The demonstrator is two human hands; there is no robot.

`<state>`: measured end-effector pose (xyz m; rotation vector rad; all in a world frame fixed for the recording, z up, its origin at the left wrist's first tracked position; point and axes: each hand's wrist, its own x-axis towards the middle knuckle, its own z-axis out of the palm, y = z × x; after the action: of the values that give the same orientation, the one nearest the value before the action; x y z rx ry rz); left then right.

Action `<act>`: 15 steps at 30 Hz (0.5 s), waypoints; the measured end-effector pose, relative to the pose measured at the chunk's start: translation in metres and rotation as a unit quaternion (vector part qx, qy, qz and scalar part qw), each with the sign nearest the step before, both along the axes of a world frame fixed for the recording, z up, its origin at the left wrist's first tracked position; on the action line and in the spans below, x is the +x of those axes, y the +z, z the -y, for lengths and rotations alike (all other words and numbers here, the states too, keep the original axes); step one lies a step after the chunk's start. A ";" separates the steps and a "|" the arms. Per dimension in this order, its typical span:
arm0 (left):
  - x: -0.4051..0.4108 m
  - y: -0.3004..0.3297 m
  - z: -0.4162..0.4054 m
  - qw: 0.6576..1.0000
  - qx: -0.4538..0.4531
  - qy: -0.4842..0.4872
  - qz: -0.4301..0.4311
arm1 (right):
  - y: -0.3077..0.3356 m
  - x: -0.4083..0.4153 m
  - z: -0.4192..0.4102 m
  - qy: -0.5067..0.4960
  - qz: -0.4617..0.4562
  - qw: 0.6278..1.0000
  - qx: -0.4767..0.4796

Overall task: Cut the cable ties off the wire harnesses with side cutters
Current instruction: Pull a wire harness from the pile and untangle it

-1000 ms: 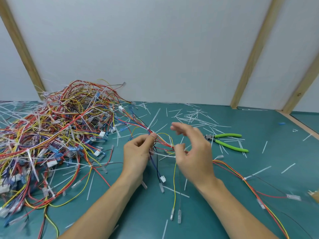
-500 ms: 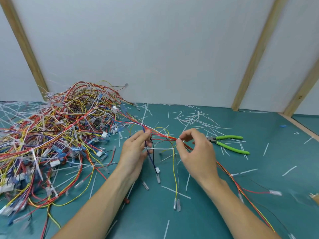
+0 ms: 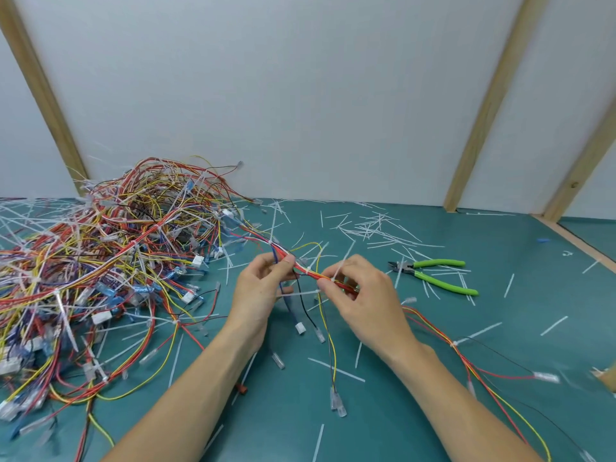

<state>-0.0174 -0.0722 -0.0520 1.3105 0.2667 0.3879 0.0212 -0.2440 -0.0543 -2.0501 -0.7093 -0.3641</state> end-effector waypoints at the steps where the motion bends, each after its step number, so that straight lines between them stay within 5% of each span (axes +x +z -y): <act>1: 0.000 -0.002 0.001 1.000 0.018 0.007 -0.016 | -0.001 0.001 0.000 -0.008 0.004 1.000 0.000; 6: -0.003 -0.004 0.001 0.963 0.198 0.177 0.038 | 0.000 0.004 0.004 -0.045 0.043 0.998 0.007; 9: -0.004 -0.001 0.004 0.971 0.208 0.093 0.077 | 0.001 0.002 0.004 -0.052 0.069 0.996 0.009; 15: -0.006 -0.002 0.016 0.992 0.124 -0.003 -0.014 | 0.001 0.000 0.003 -0.049 0.095 0.994 0.007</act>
<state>-0.0233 -0.0883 -0.0536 1.5618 0.2427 0.4064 0.0210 -0.2471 -0.0531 -2.0601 -0.7174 -0.6254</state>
